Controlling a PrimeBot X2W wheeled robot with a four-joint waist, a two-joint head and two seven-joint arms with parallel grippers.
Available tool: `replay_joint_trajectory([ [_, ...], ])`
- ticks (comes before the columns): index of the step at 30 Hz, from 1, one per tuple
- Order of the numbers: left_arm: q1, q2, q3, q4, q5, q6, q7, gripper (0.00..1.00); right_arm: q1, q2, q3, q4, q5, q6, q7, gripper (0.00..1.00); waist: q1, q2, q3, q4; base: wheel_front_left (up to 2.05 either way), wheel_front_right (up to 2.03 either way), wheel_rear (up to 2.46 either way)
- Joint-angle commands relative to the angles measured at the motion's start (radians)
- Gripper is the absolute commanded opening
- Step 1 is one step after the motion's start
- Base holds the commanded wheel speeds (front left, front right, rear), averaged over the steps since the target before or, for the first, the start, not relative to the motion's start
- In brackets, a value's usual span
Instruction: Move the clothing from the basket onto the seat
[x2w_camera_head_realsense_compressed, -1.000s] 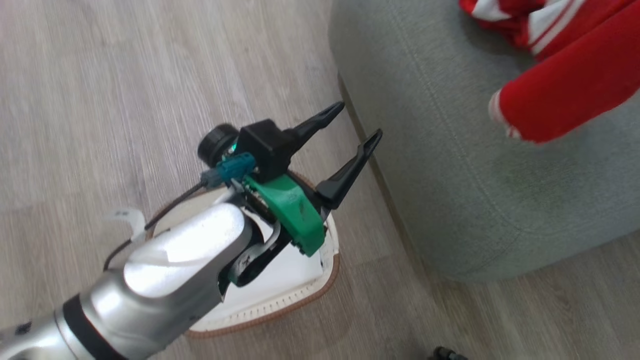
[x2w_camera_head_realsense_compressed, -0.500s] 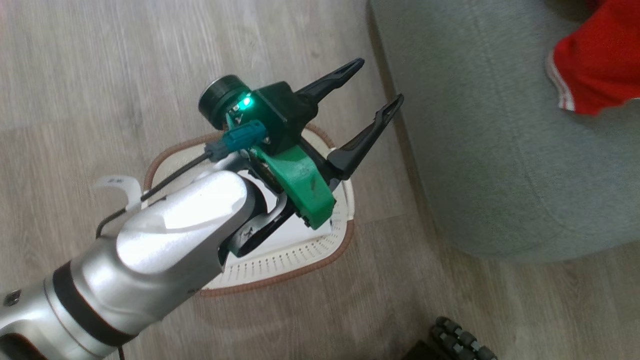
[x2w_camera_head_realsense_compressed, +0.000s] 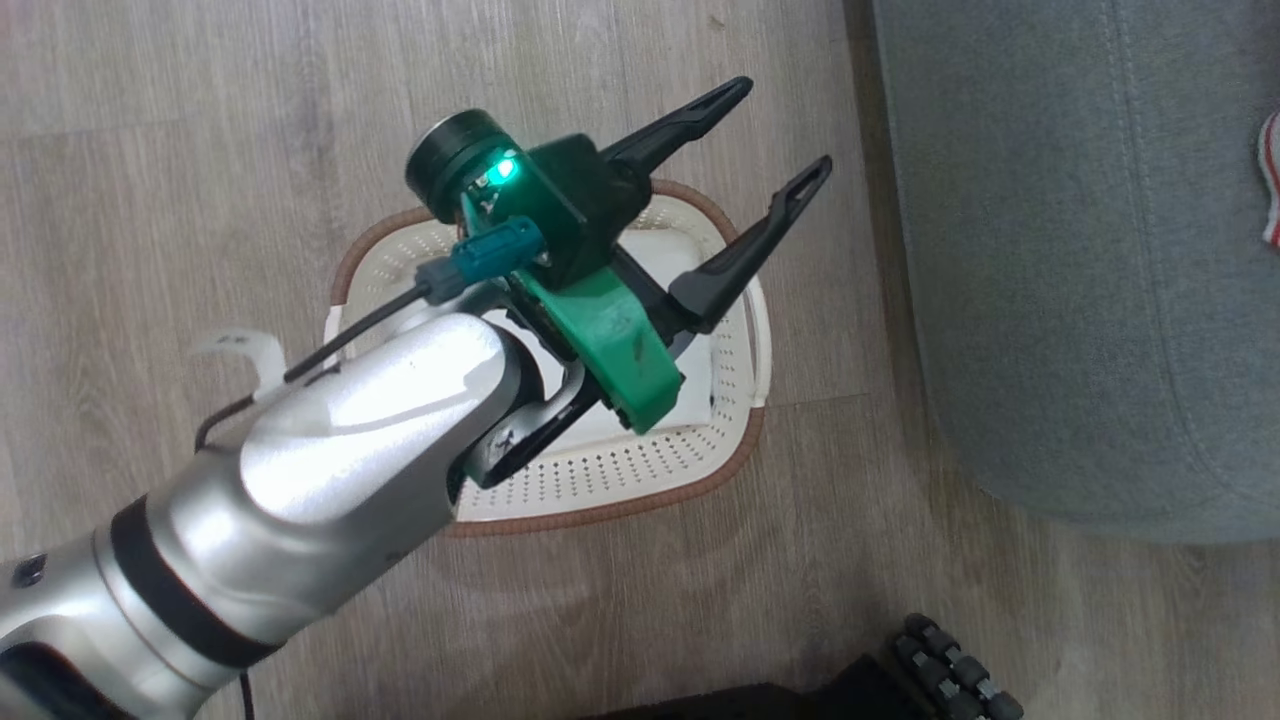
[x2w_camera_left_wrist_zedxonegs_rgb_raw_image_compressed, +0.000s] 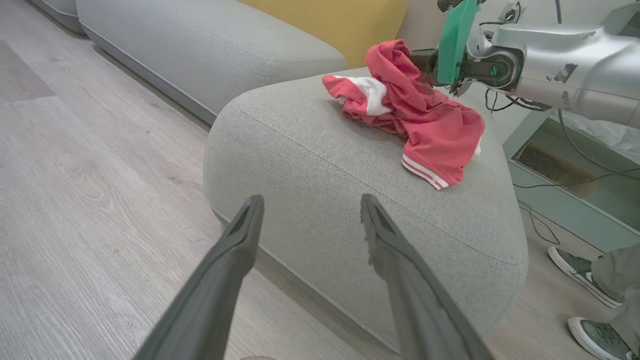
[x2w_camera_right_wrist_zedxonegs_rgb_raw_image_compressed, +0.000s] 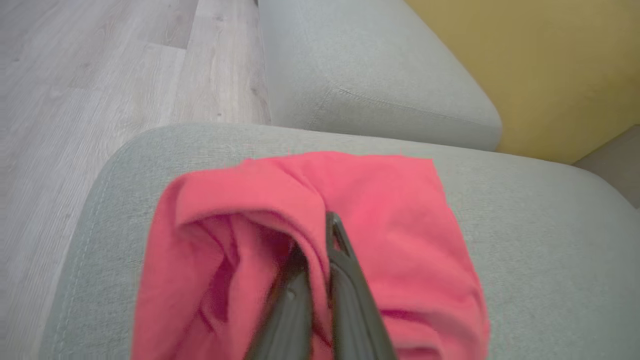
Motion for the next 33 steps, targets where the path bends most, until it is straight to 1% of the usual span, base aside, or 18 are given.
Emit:
replay_joint_trajectory([
  [1,-0.030,0.005,0.030,-0.023,0.004,-0.006,-0.012,1.00,-0.023,-0.026,0.011,-0.018,0.010,0.000,0.003,0.00,-0.0002,0.0000,-0.005,0.001,0.00,0.00,0.00],
  [3,-0.029,0.003,0.031,-0.017,0.002,-0.006,-0.017,1.00,-0.027,-0.028,0.030,-0.001,0.021,0.000,0.017,0.00,-0.0002,0.0000,-0.013,0.000,0.00,0.00,0.00],
  [4,-0.028,0.002,0.031,-0.014,0.000,-0.006,-0.019,1.00,-0.029,-0.030,0.039,0.004,0.024,0.000,0.020,0.14,-0.0002,0.0000,-0.018,-0.001,0.00,0.00,0.00],
  [5,-0.027,0.000,0.031,-0.011,0.000,-0.006,-0.021,1.00,-0.031,-0.031,0.047,0.008,0.026,0.000,0.021,0.70,-0.0002,0.0000,-0.024,-0.003,0.00,0.00,0.00],
  [6,-0.025,0.000,0.031,-0.008,-0.002,-0.006,-0.024,1.00,-0.033,-0.031,0.053,0.011,0.029,0.000,0.023,1.00,-0.0002,0.0000,-0.031,-0.005,0.00,0.00,0.00],
  [11,-0.011,-0.003,0.029,0.004,-0.010,-0.006,-0.033,1.00,-0.036,-0.037,0.072,0.033,0.030,0.000,0.046,1.00,-0.0002,0.0000,-0.066,-0.014,0.00,0.00,0.00],
  [16,0.012,0.000,0.030,0.020,-0.024,-0.004,-0.047,1.00,-0.025,-0.035,0.120,0.038,0.040,0.000,0.115,1.00,-0.0002,0.0000,-0.120,-0.027,0.00,0.00,0.00],
  [21,0.052,0.013,0.035,0.029,-0.043,0.005,-0.068,1.00,0.011,-0.053,0.183,-0.036,0.071,0.000,0.127,1.00,-0.0002,0.0000,-0.203,-0.044,0.00,0.00,0.00],
  [25,0.087,0.022,0.043,0.029,-0.058,0.017,-0.086,1.00,0.052,-0.073,0.212,-0.109,0.106,0.000,0.112,1.00,-0.0002,0.0000,-0.271,-0.050,0.00,0.00,0.00],
  [30,0.126,0.030,0.056,0.024,-0.074,0.035,-0.105,1.00,0.112,-0.097,0.223,-0.216,0.153,0.000,0.082,1.00,-0.0002,0.0000,-0.346,-0.041,0.00,0.00,0.00],
  [33,0.147,0.037,0.065,0.019,-0.082,0.045,-0.116,1.00,0.162,-0.107,0.211,-0.288,0.174,0.000,0.067,1.00,-0.0002,0.0000,-0.384,-0.029,0.00,0.00,0.00],
])
